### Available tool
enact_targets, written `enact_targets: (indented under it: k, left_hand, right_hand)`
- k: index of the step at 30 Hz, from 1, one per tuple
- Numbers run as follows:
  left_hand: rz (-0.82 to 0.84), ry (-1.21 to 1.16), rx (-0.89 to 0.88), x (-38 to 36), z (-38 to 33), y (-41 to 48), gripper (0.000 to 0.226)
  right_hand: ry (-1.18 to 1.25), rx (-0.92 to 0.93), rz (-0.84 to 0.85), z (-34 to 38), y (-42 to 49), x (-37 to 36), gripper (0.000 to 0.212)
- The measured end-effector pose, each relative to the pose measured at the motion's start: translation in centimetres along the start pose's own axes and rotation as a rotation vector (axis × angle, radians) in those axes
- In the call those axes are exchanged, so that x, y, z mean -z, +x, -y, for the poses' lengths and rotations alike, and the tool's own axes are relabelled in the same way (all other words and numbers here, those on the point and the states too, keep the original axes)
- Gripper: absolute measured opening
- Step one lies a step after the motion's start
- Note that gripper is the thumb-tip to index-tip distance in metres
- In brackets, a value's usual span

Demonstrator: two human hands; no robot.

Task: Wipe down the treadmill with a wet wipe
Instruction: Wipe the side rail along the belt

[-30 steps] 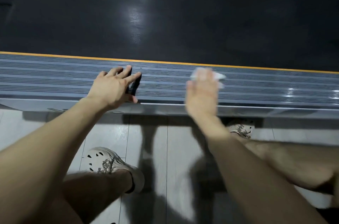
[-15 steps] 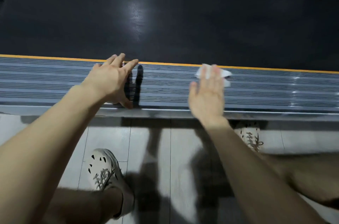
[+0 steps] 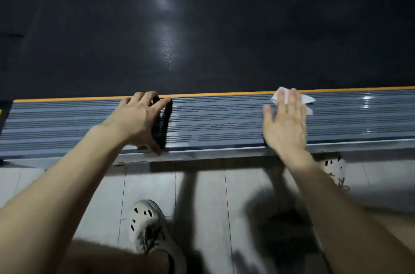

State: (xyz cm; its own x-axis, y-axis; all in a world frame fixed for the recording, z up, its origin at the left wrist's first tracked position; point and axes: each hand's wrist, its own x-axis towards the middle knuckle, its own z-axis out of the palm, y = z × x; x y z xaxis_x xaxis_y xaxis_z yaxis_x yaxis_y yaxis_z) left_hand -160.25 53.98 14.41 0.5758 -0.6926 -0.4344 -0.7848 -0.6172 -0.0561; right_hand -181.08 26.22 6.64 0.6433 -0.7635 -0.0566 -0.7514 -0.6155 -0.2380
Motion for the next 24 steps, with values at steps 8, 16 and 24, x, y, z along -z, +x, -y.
enact_targets:
  k: [8,16,24]
  left_hand:
    - [0.073,-0.215,0.165,-1.0,4.9,-1.5,0.166]
    - [0.097,-0.197,0.211,-2.7,4.7,-2.8,0.162]
    - [0.088,-0.151,0.272,-3.0,5.3,-2.2,0.159]
  right_hand:
    - [0.019,0.627,0.271,20.6,-5.8,-3.9,0.061]
    - [-0.058,-0.003,0.162,1.9,-0.7,0.1,0.074]
    - [0.036,0.555,0.278,22.9,-9.6,-5.4,0.065]
